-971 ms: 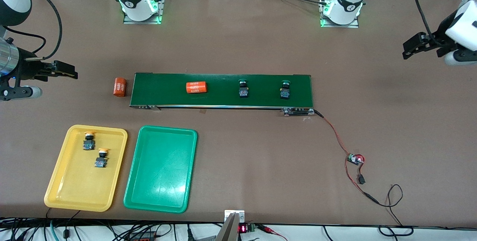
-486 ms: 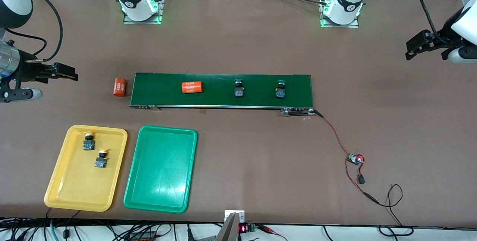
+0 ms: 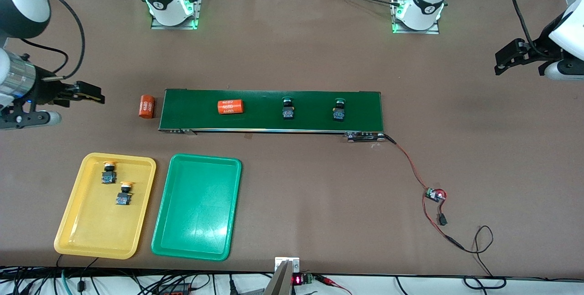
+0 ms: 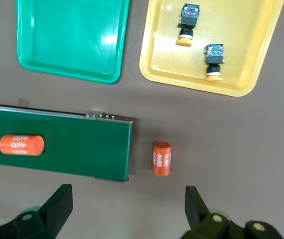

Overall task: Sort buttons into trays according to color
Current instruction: 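Withdraw the left gripper away from the belt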

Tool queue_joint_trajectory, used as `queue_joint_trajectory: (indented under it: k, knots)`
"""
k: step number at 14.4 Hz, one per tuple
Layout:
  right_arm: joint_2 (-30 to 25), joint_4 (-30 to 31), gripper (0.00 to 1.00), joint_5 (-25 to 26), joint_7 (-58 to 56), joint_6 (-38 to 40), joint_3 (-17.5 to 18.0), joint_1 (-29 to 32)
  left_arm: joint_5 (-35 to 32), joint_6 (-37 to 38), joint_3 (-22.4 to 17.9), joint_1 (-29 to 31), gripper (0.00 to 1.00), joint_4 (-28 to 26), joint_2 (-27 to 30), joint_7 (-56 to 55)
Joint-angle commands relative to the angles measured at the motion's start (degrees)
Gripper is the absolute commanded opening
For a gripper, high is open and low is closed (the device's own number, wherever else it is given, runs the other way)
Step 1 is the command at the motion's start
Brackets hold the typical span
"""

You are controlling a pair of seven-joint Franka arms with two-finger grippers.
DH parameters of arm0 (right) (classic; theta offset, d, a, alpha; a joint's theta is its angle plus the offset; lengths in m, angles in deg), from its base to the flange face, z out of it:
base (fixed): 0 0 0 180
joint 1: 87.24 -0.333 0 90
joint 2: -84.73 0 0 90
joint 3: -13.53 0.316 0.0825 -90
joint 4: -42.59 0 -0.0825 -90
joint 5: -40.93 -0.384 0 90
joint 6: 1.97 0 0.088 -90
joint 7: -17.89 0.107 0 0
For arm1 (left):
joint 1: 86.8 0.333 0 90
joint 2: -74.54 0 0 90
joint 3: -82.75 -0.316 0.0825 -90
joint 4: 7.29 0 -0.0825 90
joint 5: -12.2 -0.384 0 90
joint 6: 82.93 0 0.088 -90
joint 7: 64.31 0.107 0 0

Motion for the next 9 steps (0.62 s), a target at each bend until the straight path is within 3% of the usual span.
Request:
queue_joint_trajectory:
  k: [1,4,9]
  knots:
    - [-4.1,7.0,1.0,-1.1,1.6,-3.5,1.8,0.0,0.8,1.4,0.1,-0.1,1.0,2.0,-0.9,1.0]
    - [-4.1,9.0,1.0,-1.1,7.1,-4.5,3.4,-2.2,0.8,1.5,0.1,-0.1,1.0,2.1,-0.9,0.9]
    - [-4.9,16.7,1.0,-0.6,15.0,-13.2,3.4,-8.7,0.3,1.5,1.9,-0.1,1.0,2.3,-0.9,0.3]
